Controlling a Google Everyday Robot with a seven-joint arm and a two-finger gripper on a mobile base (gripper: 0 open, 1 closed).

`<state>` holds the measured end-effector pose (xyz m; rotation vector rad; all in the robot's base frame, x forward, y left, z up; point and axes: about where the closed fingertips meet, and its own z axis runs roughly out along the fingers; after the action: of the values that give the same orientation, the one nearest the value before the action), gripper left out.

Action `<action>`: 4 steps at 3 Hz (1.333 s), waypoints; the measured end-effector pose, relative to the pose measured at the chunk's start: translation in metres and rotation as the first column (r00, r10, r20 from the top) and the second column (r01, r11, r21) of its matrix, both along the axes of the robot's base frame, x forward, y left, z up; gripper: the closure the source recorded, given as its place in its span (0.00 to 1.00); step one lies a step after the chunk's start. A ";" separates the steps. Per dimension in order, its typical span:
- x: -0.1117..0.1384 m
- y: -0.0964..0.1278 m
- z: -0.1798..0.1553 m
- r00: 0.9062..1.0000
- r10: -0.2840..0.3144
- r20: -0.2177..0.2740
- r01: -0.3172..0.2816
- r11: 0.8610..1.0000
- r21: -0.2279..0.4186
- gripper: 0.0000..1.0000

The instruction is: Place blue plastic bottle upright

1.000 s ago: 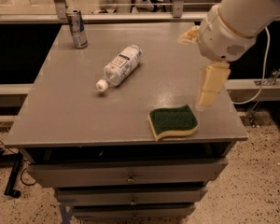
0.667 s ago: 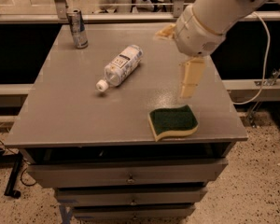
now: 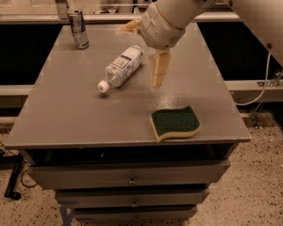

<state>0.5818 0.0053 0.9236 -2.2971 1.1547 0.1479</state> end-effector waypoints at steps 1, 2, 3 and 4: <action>0.015 0.035 -0.013 0.993 0.116 0.025 -0.116 0.993 -0.013 0.00; 0.033 0.061 -0.030 0.981 0.188 0.055 -0.184 0.980 -0.071 0.00; 0.049 0.080 -0.048 0.965 0.249 0.086 -0.233 0.959 -0.163 0.00; 0.064 0.087 -0.062 0.950 0.289 0.114 -0.253 0.933 -0.255 0.00</action>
Offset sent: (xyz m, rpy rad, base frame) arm 0.0580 0.0893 -0.0488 -0.1454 -0.1171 0.2680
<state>0.6463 0.0921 0.8616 -2.6239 0.8099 -0.0648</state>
